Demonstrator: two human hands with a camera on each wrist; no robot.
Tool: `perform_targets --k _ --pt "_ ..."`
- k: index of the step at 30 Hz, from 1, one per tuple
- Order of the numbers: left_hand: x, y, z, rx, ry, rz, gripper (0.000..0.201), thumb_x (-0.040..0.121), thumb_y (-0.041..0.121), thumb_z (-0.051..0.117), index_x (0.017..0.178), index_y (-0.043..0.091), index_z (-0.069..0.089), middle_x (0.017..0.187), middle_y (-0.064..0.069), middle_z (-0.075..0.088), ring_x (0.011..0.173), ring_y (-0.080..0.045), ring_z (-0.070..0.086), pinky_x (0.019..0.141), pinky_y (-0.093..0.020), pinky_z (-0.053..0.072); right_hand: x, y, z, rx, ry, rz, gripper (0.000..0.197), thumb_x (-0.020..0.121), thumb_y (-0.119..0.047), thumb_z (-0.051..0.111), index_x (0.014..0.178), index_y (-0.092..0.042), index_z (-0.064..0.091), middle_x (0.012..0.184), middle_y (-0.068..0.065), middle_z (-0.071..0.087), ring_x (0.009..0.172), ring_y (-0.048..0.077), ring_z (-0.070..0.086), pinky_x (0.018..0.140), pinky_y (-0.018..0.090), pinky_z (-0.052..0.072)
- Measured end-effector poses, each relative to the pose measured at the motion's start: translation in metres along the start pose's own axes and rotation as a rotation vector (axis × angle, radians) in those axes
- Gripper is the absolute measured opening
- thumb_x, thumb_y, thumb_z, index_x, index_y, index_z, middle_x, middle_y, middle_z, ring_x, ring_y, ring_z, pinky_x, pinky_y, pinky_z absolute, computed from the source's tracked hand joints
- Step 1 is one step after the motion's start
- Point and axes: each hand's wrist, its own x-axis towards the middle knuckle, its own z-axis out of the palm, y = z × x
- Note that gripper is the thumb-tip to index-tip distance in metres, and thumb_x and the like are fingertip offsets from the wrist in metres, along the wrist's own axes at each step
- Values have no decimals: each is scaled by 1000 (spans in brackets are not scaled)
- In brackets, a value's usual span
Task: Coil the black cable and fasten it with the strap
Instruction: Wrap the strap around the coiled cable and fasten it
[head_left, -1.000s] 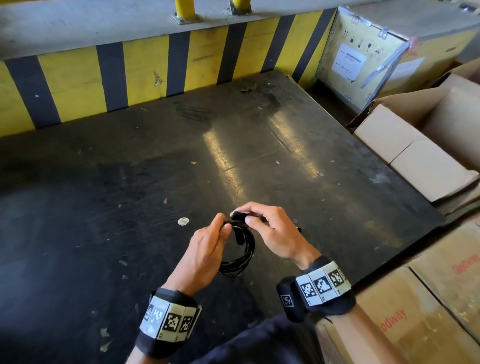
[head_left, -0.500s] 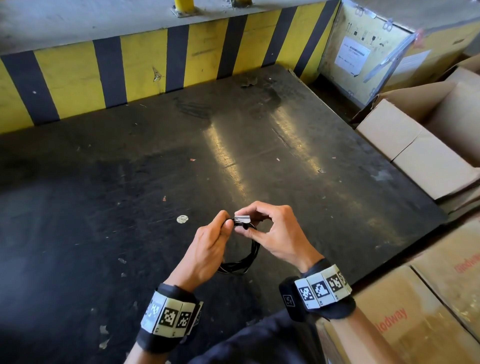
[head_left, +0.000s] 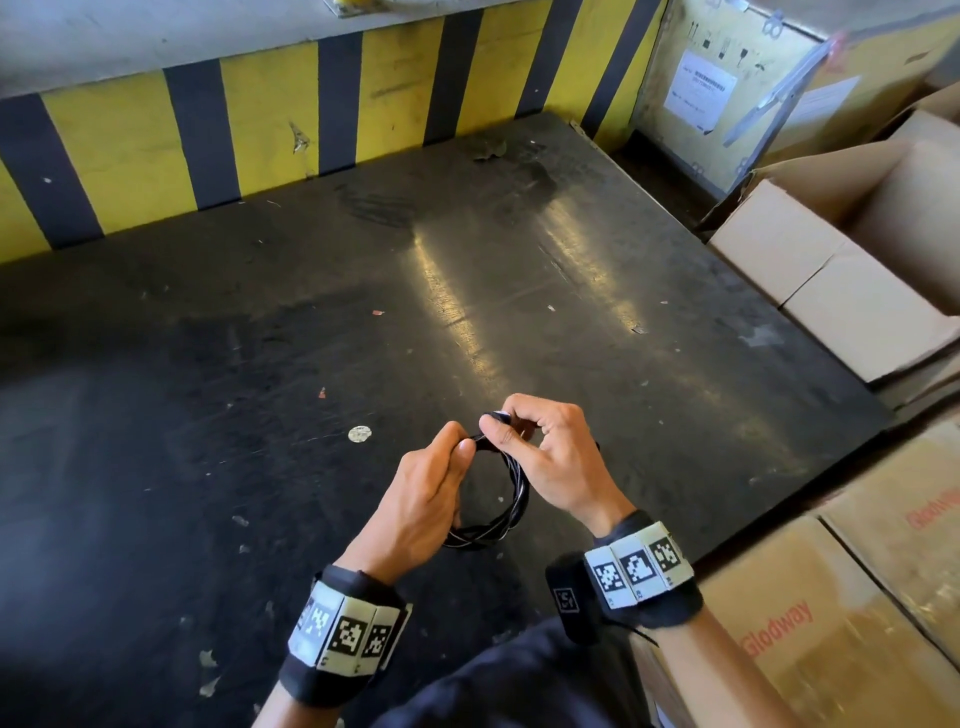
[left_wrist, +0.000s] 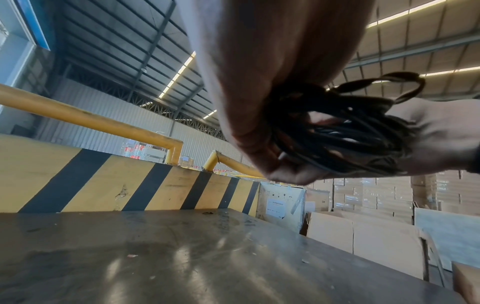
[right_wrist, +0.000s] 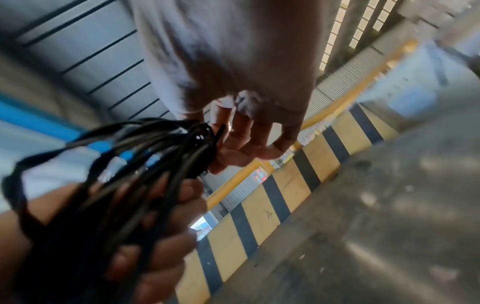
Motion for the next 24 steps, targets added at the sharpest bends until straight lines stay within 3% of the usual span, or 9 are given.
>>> perform_targets --k 3,5,8,10,13,16,18,20,24 --pt "1 -1 3 52 13 16 29 108 27 38 80 20 39 54 9 41 44 -11 40 47 -39 41 1 4 2 78 -25 104 42 98 -23 68 65 -1 54 57 7 43 57 13 38 56 29 32" --pt "2 -5 3 146 38 68 28 108 26 37 84 14 43 68 2 49 56 -21 51 58 -46 49 2 5 3 77 -35 111 41 98 -26 69 66 -3 58 57 14 46 56 11 39 56 28 33" --pt "6 -16 -2 352 84 179 30 103 32 42 87 12 58 82 1 48 68 -15 50 64 -31 44 1 8 0 39 -57 94 36 96 -30 71 69 -7 64 60 16 55 55 19 46 55 31 38" --pt "8 -22 -6 445 79 194 33 100 36 47 91 11 67 80 1 52 66 -14 53 61 -32 44 0 13 -3 15 -60 89 32 94 -32 73 72 -9 70 65 11 61 61 26 54 61 38 45" --pt "10 -26 -9 436 60 175 32 97 36 51 90 12 69 79 -1 61 67 -17 58 62 -37 48 -1 20 -8 -2 -81 84 24 92 -35 74 82 -14 79 77 0 74 71 19 63 79 29 52" --pt "10 -32 -9 398 80 143 30 96 35 51 85 12 67 78 1 61 68 -17 57 64 -34 47 6 39 -23 -34 58 84 17 96 -31 70 98 -19 82 94 -7 80 86 12 70 82 20 52" --pt "8 -39 -9 389 84 128 30 95 35 51 84 11 65 77 0 60 67 -17 55 63 -34 45 14 66 -38 -132 190 146 14 96 -23 69 102 -21 81 95 -6 79 80 13 69 74 19 50" --pt "5 -47 -10 391 76 111 31 95 37 51 84 11 65 77 0 60 66 -16 55 63 -33 45 19 98 -52 -273 252 243 19 92 -15 69 105 -23 80 93 -3 77 71 17 67 71 23 51" --pt "3 -59 -12 392 67 105 38 92 48 44 80 17 61 73 3 58 63 -8 52 59 -18 38 13 151 -66 -449 195 397 25 88 -8 72 109 -20 78 100 1 76 67 23 68 82 37 59"
